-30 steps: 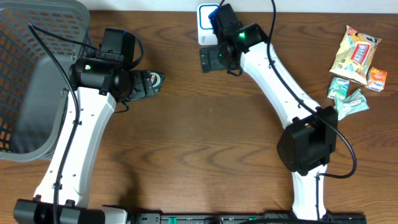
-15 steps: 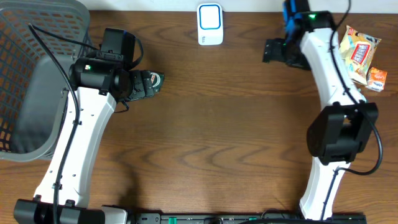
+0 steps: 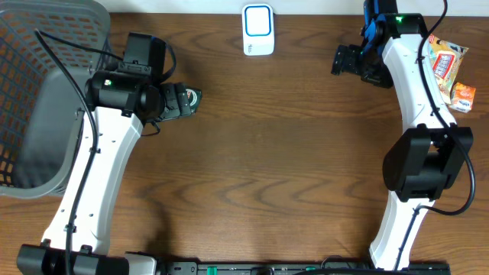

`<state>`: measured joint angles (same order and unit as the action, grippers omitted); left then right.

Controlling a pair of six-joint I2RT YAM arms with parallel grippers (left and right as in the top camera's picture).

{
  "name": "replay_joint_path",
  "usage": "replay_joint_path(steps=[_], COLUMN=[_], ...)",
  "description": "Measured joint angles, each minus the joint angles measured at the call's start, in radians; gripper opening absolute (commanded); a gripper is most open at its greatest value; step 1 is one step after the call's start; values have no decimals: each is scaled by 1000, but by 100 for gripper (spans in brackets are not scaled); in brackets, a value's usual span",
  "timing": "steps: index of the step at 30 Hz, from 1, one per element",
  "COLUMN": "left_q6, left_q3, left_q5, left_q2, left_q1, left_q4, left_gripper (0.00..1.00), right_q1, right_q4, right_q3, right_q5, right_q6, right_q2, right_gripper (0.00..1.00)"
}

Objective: Scan the item barcode

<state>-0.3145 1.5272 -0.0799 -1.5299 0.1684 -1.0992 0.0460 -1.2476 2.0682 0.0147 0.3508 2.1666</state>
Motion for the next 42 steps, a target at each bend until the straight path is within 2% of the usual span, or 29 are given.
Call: replay_joint_path(steps=[27, 37, 42], left_q6=[114, 132, 156], left_q3=[0, 0, 0], left_q5=[45, 45, 44], left_q2=[-56, -217, -243], left_q1=[0, -24, -37], left_q4=[18, 59, 93], left_gripper=[99, 98, 99], right_q1=[0, 0, 0], right_q4=[0, 0, 0], right_q3=[0, 0, 0], right_q5=[0, 0, 0], right_q6=[0, 0, 0], right_q2=[0, 0, 0], right_gripper=[99, 99, 99])
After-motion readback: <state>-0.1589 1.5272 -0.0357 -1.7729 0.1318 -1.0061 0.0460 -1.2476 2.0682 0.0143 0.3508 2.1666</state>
